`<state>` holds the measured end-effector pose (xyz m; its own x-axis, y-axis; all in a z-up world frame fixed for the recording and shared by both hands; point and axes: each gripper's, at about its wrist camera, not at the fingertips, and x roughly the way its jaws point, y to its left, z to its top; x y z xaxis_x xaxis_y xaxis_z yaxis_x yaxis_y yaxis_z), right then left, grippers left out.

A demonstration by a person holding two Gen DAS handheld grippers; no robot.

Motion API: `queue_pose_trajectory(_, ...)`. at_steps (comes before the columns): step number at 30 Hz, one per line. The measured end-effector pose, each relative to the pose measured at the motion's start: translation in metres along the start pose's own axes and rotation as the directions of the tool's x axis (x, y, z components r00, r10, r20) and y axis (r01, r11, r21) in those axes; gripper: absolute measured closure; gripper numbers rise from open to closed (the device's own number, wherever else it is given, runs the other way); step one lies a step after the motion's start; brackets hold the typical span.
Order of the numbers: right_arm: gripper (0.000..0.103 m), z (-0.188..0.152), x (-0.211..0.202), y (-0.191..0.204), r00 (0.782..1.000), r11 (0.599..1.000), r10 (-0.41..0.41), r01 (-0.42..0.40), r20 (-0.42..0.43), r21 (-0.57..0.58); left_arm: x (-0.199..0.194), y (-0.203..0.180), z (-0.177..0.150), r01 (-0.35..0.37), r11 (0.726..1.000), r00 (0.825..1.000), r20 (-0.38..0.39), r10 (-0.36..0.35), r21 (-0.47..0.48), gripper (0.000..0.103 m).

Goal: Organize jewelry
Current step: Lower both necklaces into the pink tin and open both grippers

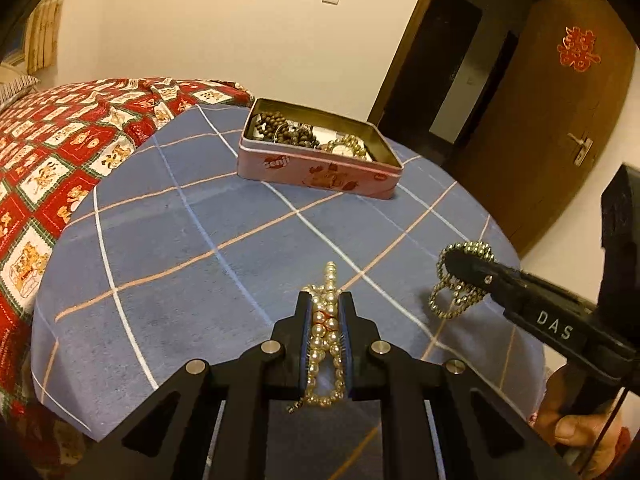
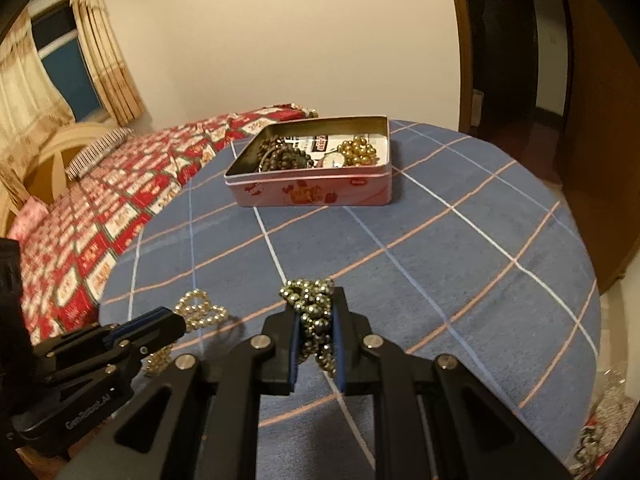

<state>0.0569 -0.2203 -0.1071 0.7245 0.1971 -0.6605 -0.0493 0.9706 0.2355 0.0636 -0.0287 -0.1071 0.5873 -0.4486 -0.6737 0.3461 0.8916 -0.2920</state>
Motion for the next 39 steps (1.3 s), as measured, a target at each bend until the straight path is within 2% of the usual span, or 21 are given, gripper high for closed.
queue_pose_trajectory(3, 0.086, 0.002, -0.002, -0.004, 1.000, 1.000, 0.013, -0.013, 0.004, 0.019, -0.003, -0.003, 0.007, 0.008, 1.000, 1.000, 0.023, -0.008, -0.003, 0.091)
queue_pose_trajectory(10, 0.086, 0.015, -0.005, -0.003, 0.999, 1.000, -0.025, 0.024, 0.027, 0.009, -0.005, -0.011, 0.027, 0.011, 1.000, 0.998, 0.067, -0.012, 0.012, 0.091)
queue_pose_trajectory(19, 0.086, 0.057, -0.009, 0.000, 0.994, 0.998, -0.050, 0.053, 0.094, -0.027, -0.006, -0.012, 0.070, 0.038, 0.999, 0.987, 0.159, -0.038, 0.004, 0.091)
queue_pose_trajectory(24, 0.086, 0.082, -0.002, 0.002, 0.990, 0.997, -0.055, 0.062, 0.126, -0.052, 0.002, -0.013, 0.096, 0.029, 0.999, 0.979, 0.199, -0.032, 0.014, 0.091)
queue_pose_trajectory(33, 0.086, 0.132, 0.036, -0.008, 0.986, 0.997, -0.058, 0.066, 0.156, -0.048, 0.047, -0.015, 0.143, -0.029, 0.999, 0.973, 0.228, 0.020, 0.035, 0.091)
queue_pose_trajectory(39, 0.086, 0.153, 0.085, -0.014, 0.991, 0.996, -0.080, 0.085, 0.104, -0.042, 0.094, -0.009, 0.166, -0.054, 0.998, 0.979, 0.198, 0.046, 0.036, 0.091)
